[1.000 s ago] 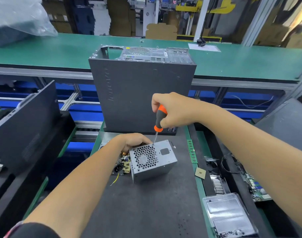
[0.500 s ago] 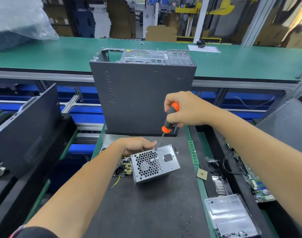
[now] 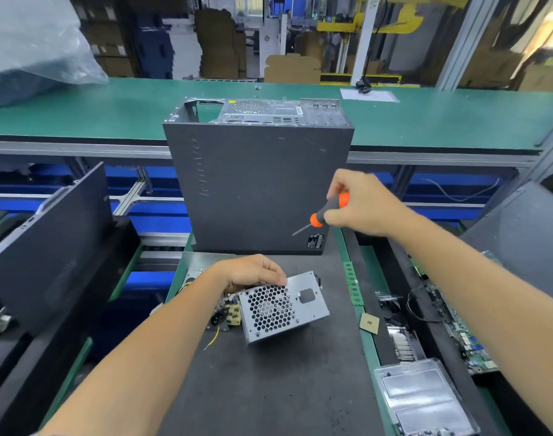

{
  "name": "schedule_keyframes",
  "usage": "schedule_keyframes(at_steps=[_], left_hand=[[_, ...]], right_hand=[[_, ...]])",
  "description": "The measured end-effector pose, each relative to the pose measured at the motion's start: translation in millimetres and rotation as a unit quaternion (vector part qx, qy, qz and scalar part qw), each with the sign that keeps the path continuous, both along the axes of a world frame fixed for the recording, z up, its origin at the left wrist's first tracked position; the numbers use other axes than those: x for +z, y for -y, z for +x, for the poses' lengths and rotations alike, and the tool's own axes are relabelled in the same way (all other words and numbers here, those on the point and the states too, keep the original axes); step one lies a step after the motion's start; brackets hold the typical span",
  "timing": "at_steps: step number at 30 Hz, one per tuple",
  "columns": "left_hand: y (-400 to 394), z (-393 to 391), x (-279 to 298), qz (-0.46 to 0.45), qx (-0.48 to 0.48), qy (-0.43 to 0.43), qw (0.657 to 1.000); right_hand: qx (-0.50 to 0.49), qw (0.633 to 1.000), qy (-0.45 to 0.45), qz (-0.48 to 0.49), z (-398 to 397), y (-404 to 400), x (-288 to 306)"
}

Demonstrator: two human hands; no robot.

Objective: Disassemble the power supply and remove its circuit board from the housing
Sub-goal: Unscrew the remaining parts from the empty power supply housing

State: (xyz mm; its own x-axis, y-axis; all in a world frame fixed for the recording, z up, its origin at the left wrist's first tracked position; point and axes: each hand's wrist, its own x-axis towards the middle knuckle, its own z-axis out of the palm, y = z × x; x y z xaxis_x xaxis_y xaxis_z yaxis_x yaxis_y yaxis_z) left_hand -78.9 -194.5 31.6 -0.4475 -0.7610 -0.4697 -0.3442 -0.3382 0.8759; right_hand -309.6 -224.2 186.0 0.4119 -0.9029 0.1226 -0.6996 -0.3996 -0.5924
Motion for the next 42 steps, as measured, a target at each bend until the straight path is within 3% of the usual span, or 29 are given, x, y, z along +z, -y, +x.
schedule_keyframes(at_steps=[4, 10, 16, 20, 24, 27, 29, 32, 34, 42], left_hand=[[-0.1, 1.6, -0.3, -0.005, -0.011, 0.007, 1.0], [2.2, -2.0, 3.4, -0.015, -0.012, 0.008, 1.0], [-0.4, 0.3, -3.8, 0.003, 0.002, -0.005, 1.0], [-1.9, 0.3, -9.2, -0.009, 0.023, -0.013, 1.0], [-4.3, 1.0, -10.4, -0.016, 0.033, -0.017, 0.999], [-2.9, 1.9, -9.6, -0.036, 0.036, -0.01, 0.999], [-1.4, 3.8, -11.4, -0.036, 0.037, -0.013, 0.999], [0.6, 5.0, -15.7, -0.057, 0.031, -0.011, 0.998], [2.5, 3.9, -18.6, -0.067, 0.028, -0.016, 0.997], [-1.4, 6.5, -14.7, -0.067, 0.02, -0.025, 0.997]], right_hand=[[-0.021, 0.998, -0.046, 0.022, -9.4, -4.7, -64.7], [-0.093, 0.993, 0.017, 0.075, -18.4, -8.0, -149.4], [-0.085, 0.985, 0.019, 0.147, -14.8, -13.8, -205.4], [-0.049, 0.983, -0.057, 0.166, -13.7, -18.9, -228.2], [-0.046, 0.981, -0.076, 0.174, -17.1, -8.7, -210.7], [-0.145, 0.979, 0.098, 0.104, -12.4, 6.0, -157.1], [-0.116, 0.976, 0.176, 0.062, 4.1, 2.6, -119.5], [0.092, 0.993, 0.047, 0.049, 32.9, -17.6, -98.9], [0.167, 0.984, -0.049, 0.038, 42.5, -26.7, -108.6], [0.112, 0.993, -0.027, 0.038, 52.8, -27.6, -126.5]])
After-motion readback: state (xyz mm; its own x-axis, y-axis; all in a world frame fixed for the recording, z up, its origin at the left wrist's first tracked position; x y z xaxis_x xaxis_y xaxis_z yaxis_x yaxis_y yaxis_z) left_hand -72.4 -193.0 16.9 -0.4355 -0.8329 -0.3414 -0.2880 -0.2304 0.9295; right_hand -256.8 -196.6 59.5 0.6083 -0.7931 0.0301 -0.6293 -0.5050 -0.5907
